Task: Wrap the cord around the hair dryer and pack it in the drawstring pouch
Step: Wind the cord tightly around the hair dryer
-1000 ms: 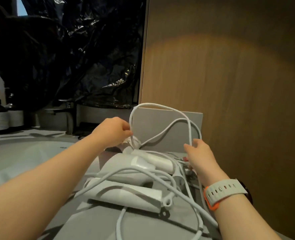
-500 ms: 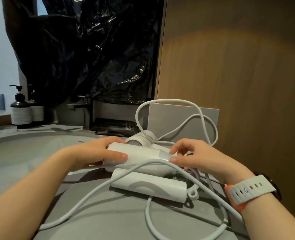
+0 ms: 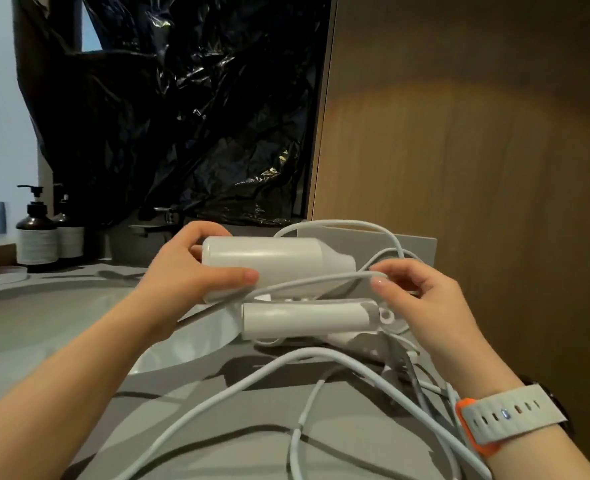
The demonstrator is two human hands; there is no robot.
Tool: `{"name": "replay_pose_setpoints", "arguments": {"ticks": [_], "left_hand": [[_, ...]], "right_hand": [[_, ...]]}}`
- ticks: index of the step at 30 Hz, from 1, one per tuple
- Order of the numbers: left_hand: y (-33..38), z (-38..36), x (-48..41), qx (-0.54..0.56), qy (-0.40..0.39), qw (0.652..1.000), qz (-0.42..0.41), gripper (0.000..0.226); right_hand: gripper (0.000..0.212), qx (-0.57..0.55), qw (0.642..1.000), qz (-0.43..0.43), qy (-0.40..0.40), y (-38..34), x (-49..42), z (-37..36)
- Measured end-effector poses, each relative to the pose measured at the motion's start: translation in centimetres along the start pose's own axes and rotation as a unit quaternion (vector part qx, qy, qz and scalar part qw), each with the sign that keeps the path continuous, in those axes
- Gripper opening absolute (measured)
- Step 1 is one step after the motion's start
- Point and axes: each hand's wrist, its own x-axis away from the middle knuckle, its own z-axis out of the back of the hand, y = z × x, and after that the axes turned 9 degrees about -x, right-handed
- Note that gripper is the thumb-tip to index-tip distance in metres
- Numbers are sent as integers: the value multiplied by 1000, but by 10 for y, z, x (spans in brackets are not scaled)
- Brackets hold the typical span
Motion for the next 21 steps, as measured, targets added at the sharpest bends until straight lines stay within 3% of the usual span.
{"name": "replay_pose_setpoints", "arguments": {"ticks": [5, 9, 12, 16, 19, 21], "left_hand": [[21, -31, -14, -13, 118, 990, -74, 56], [33, -57, -21, 7, 168, 981, -93, 57], [27, -78, -17, 41, 173, 980, -85, 55], [12, -100, -8, 42, 114, 991, -46, 52], [4, -101, -4, 13, -1, 1000, 5, 48], [2, -99, -3, 83, -95, 991, 53, 60]], "right_hand": [[12, -43, 995, -12, 86, 6, -4, 7], [12, -132, 986, -85, 53, 5, -7, 5], [31, -159, 980, -115, 9, 5, -8, -2], [33, -169, 977, -132, 10, 7, -6, -7], [35, -182, 976, -113, 49, 6, -7, 2], [32, -177, 980, -83, 39, 2, -7, 6]]}}
